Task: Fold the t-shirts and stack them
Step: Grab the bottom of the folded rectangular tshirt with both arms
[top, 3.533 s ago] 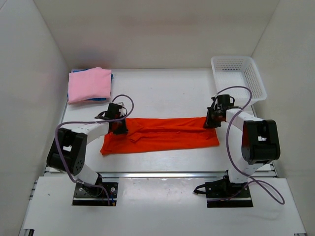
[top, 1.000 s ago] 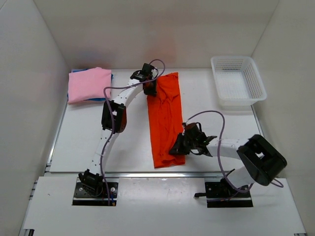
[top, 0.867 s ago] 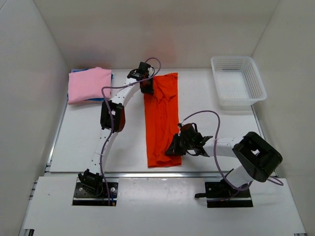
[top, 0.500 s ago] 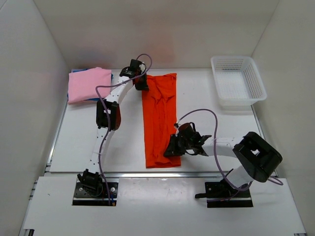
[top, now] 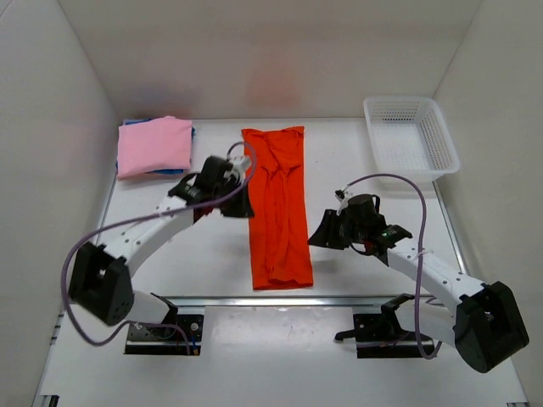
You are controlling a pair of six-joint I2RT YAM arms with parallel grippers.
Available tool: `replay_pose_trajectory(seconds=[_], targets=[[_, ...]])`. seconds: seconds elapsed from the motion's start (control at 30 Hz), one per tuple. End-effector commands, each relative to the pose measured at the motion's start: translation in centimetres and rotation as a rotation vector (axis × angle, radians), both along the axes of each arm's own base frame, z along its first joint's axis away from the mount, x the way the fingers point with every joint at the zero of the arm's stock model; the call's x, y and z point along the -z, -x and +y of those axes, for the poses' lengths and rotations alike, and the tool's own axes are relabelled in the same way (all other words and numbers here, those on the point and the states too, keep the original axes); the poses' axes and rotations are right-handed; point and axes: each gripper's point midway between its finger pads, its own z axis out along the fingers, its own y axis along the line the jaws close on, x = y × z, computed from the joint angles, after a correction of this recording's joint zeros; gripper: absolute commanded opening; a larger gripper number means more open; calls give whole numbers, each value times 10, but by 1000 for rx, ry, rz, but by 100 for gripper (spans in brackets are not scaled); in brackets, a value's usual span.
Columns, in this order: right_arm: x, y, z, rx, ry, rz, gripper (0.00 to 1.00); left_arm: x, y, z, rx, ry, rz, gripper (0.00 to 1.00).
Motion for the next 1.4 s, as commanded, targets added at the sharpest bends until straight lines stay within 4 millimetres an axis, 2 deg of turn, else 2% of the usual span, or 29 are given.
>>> replay_pose_trajectory(seconds=[0.0, 0.03, 0.07, 0.1, 0.13, 0.2, 0.47, 0.57, 0.67, 0.73, 0.87, 0.9, 0.93, 0.97, 1.0, 1.17, 1.37], targets=[[27, 38, -5, -81, 51, 109, 31, 66, 49, 31, -94, -33, 111, 16], [31, 46, -1, -97, 59, 129, 32, 65, 56, 32, -105, -20, 95, 16], [33, 48, 1, -98, 62, 135, 33, 84, 73, 39, -117, -38, 141, 16], [36, 53, 6, -118, 72, 136, 33, 91, 83, 41, -122, -35, 153, 16], [41, 60, 10, -130, 80, 155, 33, 90, 85, 40, -118, -29, 129, 17], [45, 63, 14, -137, 77, 152, 34, 107, 102, 40, -133, -31, 169, 17], [77, 83, 18, -173, 142, 222, 34, 118, 122, -4, -63, 20, 198, 19], [89, 87, 14, -179, 180, 243, 34, 112, 122, -12, -70, 44, 181, 20], [93, 87, 13, -178, 198, 252, 33, 105, 120, -13, -80, 66, 167, 25], [96, 88, 14, -185, 208, 262, 27, 108, 123, -11, -73, 57, 180, 27], [97, 89, 16, -201, 211, 263, 2, 110, 131, -16, -39, 50, 203, 29], [96, 89, 16, -199, 209, 265, 0, 113, 133, -17, -30, 47, 205, 28], [94, 87, 16, -198, 208, 257, 0, 117, 137, -15, -30, 34, 219, 22], [92, 87, 16, -198, 199, 262, 0, 119, 142, -15, -11, 29, 226, 6], [92, 87, 13, -190, 200, 263, 0, 123, 143, -12, -19, 22, 233, 0], [83, 87, 0, -163, 164, 256, 0, 139, 155, 9, -22, -27, 254, 0], [76, 91, -15, -116, 73, 251, 0, 139, 155, 18, -29, -36, 250, 0]])
